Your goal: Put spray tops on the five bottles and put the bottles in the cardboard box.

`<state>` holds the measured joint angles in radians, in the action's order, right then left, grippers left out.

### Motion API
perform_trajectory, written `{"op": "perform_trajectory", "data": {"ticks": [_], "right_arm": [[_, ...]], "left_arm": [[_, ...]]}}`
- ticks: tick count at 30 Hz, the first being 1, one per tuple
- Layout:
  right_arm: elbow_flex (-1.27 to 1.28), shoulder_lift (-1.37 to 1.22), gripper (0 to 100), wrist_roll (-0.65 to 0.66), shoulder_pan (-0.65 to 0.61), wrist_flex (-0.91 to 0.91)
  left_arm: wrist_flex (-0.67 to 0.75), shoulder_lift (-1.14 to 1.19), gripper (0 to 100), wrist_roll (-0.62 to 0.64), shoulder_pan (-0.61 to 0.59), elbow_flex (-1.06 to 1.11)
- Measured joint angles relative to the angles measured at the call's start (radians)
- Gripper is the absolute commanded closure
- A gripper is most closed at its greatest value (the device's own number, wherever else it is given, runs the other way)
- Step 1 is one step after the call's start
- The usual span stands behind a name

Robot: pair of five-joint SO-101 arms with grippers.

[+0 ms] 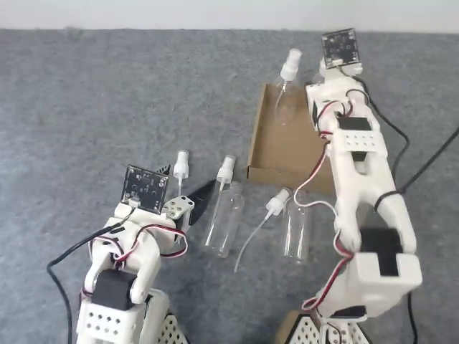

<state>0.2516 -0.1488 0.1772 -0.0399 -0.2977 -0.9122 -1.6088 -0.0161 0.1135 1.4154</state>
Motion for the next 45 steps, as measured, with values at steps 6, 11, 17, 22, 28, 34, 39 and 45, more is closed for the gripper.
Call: {"op": "perform_trajectory", "data": {"ticks": [6, 11, 17, 22, 28, 34, 39, 45], "right_arm": [[-0.002, -0.084, 99.2, -0.077, 0.051, 0.091], [-0.002, -0.117, 99.2, -0.084, 0.043, 0.106], [0.0, -0.13, 99.2, -0.087, 0.046, 0.213], [0.012, -0.147, 99.0, -0.087, 0.044, 0.227], [0.015, -0.147, 98.8, -0.087, 0.049, 0.227], [0.012, -0.176, 98.8, -0.089, 0.046, 0.23], [0.012, -0.183, 98.8, -0.091, 0.046, 0.238], [0.012, -0.183, 98.7, -0.091, 0.046, 0.238]], "left_arm": [[0.0, 0.0, 71, 0.0, 0.0, 0.0], [0.0, 0.0, 71, 0.0, 0.0, 0.0], [0.0, 0.0, 71, 0.0, 0.0, 0.0], [0.0, 0.0, 71, 0.0, 0.0, 0.0], [0.0, 0.0, 71, 0.0, 0.0, 0.0], [0.0, 0.0, 71, 0.0, 0.0, 0.0], [0.0, 0.0, 71, 0.0, 0.0, 0.0], [0.0, 0.0, 71, 0.0, 0.0, 0.0]]}}
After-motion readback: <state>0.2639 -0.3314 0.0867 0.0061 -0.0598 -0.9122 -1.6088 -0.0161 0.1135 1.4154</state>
